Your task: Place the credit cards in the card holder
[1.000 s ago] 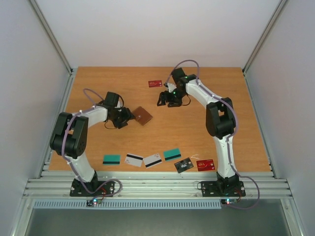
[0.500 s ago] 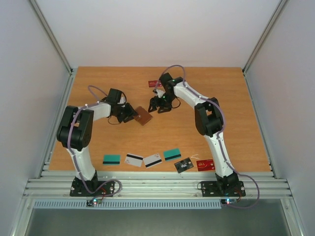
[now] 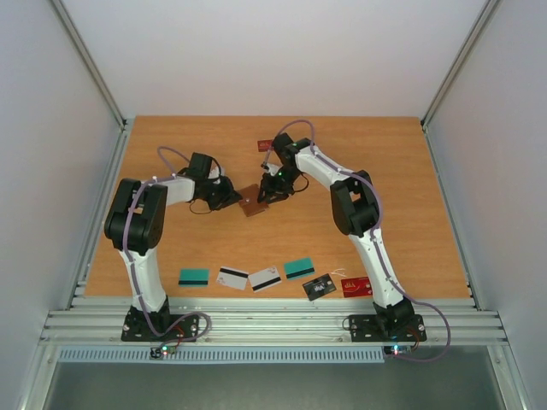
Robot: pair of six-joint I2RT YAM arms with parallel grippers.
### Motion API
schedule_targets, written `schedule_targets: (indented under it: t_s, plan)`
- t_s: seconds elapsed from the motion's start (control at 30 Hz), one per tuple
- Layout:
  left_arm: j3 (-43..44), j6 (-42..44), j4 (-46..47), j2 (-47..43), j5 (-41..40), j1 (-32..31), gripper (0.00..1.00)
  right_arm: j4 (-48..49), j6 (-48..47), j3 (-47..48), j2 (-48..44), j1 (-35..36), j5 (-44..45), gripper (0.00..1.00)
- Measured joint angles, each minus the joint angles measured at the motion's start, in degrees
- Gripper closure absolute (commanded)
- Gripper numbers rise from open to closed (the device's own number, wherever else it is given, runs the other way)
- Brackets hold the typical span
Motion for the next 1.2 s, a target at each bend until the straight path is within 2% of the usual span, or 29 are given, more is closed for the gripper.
schedule_targets:
  t_s: [0.17,0.3,0.5,0.7,0.87,1.0,1.2]
  plan:
    - [0.0,0.2,2.0,0.7,2.2,0.3,0.95,-1.0,0.7,0.0,0.1,-0.3,0.4,0.85]
    - [-0.4,0.1,3.0,0.8,2.9,0.4,0.88,-1.6,1.5,0.0,0.1,-0.4,0.0,0.98]
    - [-1.9,0.1,4.2,-0.3,2.6,0.3,0.71,-1.4,2.3,-1.0,-0.5,-0.2,-1.2,0.99]
    - [-3.6,1.1,2.8,-3.9,2.7,-0.3,0.42,0.1,3.7,-5.9,-4.8,0.4,-1.4,0.99]
    - [-6.0,1.2,3.5,-8.9,4.2,-0.3,0.27,2.4,6.5,-11.1,-10.5,0.5,-1.3,0.99]
    - [-8.2,1.1,4.0,-12.6,5.4,-0.3,0.21,3.8,9.4,-13.7,-14.3,0.5,-1.3,0.99]
    - [-11.6,0.5,5.8,-18.0,8.6,-0.3,0.24,5.6,13.4,-15.4,-19.8,0.5,-1.4,0.99]
